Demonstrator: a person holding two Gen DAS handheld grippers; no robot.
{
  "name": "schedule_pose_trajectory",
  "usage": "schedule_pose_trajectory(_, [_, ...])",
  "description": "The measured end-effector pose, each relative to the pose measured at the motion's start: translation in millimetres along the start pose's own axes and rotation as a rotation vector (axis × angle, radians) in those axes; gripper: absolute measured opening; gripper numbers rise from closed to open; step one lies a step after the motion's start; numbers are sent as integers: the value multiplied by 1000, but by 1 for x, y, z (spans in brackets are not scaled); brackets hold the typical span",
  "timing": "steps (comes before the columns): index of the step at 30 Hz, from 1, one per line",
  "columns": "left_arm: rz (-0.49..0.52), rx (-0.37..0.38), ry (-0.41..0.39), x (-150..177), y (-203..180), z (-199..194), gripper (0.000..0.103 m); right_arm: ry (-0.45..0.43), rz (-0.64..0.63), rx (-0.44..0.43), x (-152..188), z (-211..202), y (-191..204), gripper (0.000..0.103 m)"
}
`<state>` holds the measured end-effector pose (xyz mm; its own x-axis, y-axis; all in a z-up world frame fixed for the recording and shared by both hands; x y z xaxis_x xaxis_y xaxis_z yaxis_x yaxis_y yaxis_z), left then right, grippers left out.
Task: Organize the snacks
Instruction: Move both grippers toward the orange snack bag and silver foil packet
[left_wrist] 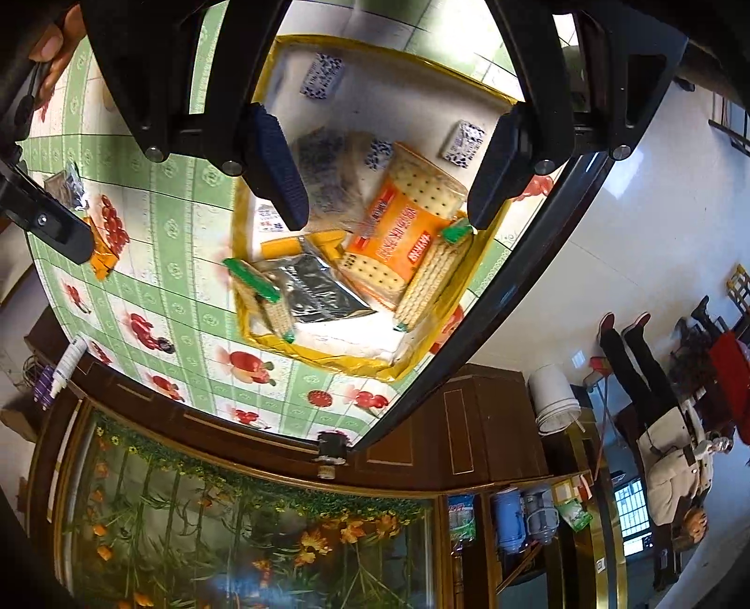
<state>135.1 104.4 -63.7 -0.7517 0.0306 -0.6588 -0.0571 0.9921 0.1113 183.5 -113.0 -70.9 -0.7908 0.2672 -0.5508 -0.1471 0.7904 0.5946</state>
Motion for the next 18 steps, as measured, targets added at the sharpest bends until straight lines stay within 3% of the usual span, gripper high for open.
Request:
schedule_pose_trajectory(10, [55, 76, -4, 17, -38, -13, 70, -67, 83, 40, 29, -81, -69, 81])
schedule_pose_trajectory(18, [249, 204, -15, 35, -105, -24, 70, -96, 114, 132, 62, -130, -122, 81])
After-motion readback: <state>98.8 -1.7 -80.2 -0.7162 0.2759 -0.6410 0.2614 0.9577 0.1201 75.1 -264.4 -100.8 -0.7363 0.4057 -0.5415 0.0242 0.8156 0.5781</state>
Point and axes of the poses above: each gripper's, at about its wrist camera, not at the fingertips, and z roughly the way its jaws point, y to its left, x to its underside, the point moved 4 cm from there along z, roughly the way its jaws point, and after that the axes turned 11 degrees about z, right-handed, at the moved point
